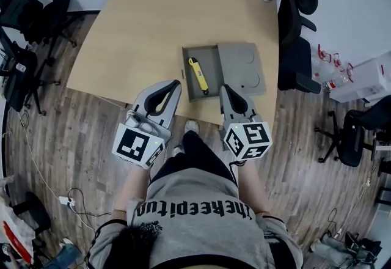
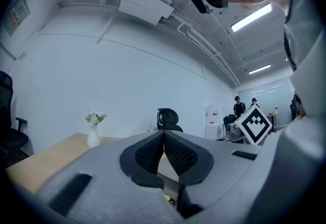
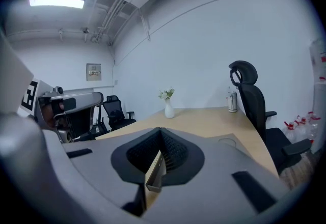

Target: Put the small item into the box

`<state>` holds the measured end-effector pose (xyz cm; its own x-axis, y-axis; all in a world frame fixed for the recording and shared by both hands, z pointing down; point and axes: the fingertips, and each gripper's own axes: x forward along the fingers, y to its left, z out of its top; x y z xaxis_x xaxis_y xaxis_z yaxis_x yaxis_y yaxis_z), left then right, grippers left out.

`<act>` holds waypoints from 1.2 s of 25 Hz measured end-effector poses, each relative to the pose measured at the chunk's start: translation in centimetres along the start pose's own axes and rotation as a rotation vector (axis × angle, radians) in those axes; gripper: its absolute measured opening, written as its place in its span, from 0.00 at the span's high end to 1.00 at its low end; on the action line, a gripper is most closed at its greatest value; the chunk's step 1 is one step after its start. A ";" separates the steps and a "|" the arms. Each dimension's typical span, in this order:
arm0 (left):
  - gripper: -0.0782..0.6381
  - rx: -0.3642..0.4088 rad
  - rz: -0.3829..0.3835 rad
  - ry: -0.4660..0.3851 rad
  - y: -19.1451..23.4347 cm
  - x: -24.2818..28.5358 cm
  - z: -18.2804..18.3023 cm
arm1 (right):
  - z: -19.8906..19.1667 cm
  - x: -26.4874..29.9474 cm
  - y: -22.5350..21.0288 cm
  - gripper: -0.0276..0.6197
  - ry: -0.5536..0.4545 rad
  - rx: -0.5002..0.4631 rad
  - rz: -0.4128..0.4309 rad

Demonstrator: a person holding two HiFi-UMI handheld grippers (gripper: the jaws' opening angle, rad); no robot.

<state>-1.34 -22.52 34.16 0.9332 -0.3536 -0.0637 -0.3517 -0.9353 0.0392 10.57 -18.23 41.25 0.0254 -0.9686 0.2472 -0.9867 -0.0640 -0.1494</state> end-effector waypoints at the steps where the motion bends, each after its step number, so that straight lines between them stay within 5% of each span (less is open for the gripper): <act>1: 0.87 0.002 -0.002 -0.001 -0.2 -0.1 0.0 | 0.3 -0.3 0.2 0.95 -0.014 -0.004 0.002; 18: 0.87 0.031 0.015 -0.026 -2.5 -0.2 1.5 | 3.4 -3.2 0.9 0.95 -0.122 -0.075 0.069; 30: 0.87 0.033 0.124 -0.039 -6.5 -1.1 2.4 | 4.8 -6.6 0.6 0.95 -0.138 -0.117 0.194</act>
<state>-0.25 -16.14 31.54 0.8789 -0.4665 -0.0995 -0.4673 -0.8840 0.0162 10.63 -13.00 34.89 -0.1527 -0.9842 0.0901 -0.9868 0.1469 -0.0679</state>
